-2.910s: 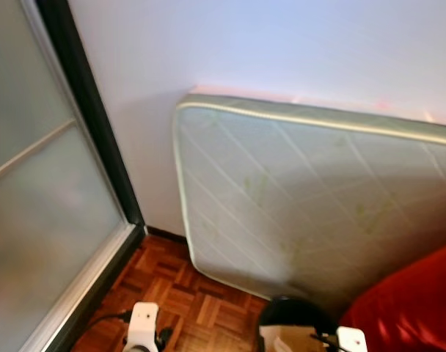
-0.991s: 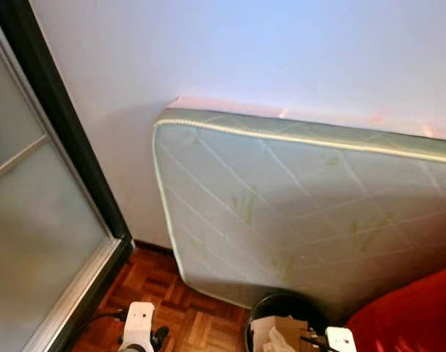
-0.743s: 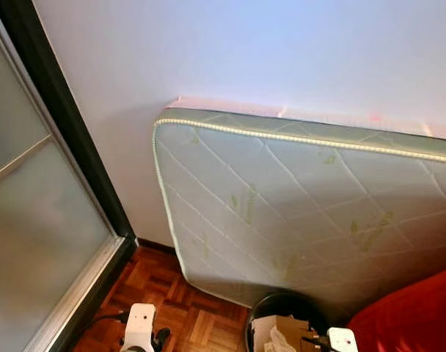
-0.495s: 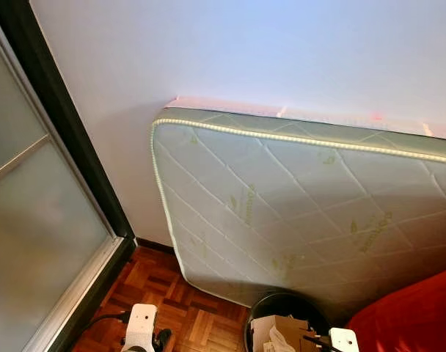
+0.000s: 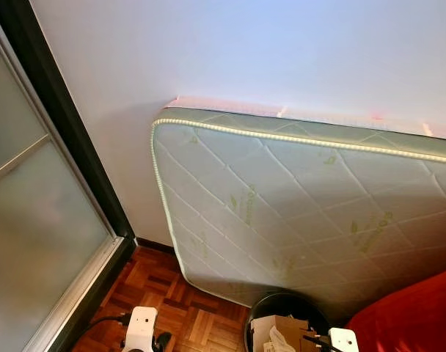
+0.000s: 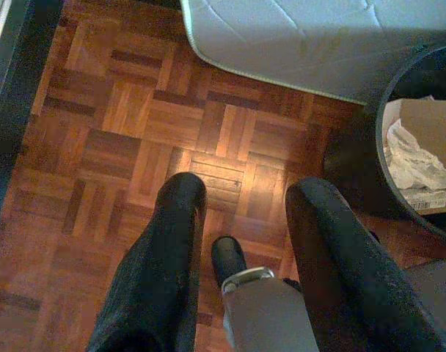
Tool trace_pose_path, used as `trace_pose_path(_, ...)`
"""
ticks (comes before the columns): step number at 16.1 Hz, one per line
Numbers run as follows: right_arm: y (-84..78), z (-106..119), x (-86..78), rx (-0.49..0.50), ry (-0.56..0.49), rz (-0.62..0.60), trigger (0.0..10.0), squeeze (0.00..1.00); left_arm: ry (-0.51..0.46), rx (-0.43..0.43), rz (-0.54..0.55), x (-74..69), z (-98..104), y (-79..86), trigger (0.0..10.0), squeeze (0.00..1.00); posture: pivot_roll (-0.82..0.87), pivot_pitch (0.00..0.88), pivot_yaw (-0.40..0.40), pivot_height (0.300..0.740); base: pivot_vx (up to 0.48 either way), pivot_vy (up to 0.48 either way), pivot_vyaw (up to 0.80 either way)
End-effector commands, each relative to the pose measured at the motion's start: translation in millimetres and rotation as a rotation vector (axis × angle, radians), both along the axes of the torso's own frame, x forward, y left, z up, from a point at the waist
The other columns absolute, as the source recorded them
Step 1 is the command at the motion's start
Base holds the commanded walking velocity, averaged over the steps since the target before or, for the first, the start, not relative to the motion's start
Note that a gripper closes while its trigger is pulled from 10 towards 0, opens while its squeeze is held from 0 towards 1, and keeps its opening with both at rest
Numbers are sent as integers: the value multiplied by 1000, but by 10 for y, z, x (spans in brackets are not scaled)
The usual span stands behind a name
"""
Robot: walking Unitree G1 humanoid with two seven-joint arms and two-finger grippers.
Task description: Clean up the room
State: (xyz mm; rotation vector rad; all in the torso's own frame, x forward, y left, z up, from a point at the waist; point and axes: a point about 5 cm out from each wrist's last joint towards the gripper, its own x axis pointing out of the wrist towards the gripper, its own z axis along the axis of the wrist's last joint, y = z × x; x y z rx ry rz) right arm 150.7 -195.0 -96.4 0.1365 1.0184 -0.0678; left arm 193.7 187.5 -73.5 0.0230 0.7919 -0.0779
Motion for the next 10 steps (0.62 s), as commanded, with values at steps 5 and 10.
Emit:
trace_pose_path(5,9,3,13,10,-2,-7,10000,0,23,1,3,-42,-27,2,10000,0,73,0,5,740,0,0,0)
trace_pose_path(10,10,3,12,14,1,-1,10000,0,22,3,7,-40,-26,2,10000,0,72,0,5,740,0,0,0)
